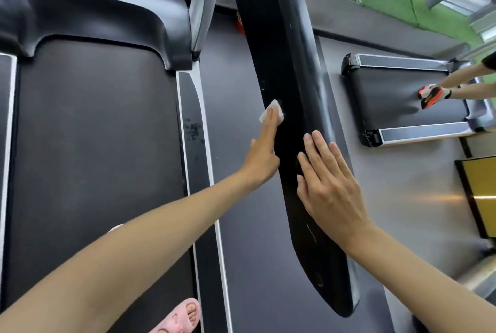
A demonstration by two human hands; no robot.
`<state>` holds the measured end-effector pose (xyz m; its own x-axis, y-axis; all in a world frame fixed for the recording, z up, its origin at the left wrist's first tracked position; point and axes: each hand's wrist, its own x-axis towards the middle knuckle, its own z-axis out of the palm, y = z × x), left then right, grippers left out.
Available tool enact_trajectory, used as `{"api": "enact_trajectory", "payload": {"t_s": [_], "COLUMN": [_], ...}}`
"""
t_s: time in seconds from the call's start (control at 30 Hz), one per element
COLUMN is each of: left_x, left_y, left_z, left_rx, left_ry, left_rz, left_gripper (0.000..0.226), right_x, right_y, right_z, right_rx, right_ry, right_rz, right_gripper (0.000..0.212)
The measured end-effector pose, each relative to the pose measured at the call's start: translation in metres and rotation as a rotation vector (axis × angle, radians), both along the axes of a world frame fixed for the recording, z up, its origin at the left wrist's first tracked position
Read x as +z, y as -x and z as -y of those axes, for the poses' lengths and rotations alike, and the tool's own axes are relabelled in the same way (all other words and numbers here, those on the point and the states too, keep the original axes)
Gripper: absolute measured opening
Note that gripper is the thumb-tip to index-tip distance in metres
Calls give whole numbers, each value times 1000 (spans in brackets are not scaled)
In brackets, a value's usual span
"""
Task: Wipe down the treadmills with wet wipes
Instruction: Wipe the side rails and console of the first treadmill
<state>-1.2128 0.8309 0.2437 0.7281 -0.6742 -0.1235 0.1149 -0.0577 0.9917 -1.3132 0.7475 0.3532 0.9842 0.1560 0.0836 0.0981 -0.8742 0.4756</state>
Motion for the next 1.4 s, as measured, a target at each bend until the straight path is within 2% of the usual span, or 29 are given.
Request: {"api": "enact_trajectory", "payload": {"t_s": [0.1,0.27,0.33,0.43,0.53,0.73,0.97,1.1,1.17,1.3,1.4], "left_x": [2,13,18,15,6,11,14,21,26,21,17], "left_y": [33,-28,-30,16,41,-23,55,29,28,84,86], "left_z": [-13,1,7,1,-13,6,-20,-7,-6,-26,-32], "left_rx": [-81,35,52,-76,-207,14,-199,-83,-61,-215,-218], "left_ry": [-22,-79,-33,45,42,-68,22,-46,-58,-9,-1], "left_rz": [68,29,33,201,249,169,279,154,112,157,166], "left_gripper": [108,104,105,103,104,106,112,106,106,112,113], "right_x": [-1,0,-1,-2,-2,-3,0,-1,0,9,10], "right_y": [-2,-2,-1,-2,-2,-2,-2,-2,2,27,53], "right_z": [0,1,1,1,1,3,0,3,5,3,1], "right_rx": [-3,2,5,1,-3,11,-21,-36,24,63,51], "right_ry": [-1,0,1,-9,-14,-26,-63,-103,-177,-348,-316], "right_rz": [10,12,9,35,38,27,104,109,134,203,176], "right_gripper": [40,41,42,42,44,39,49,48,43,38,39]}}
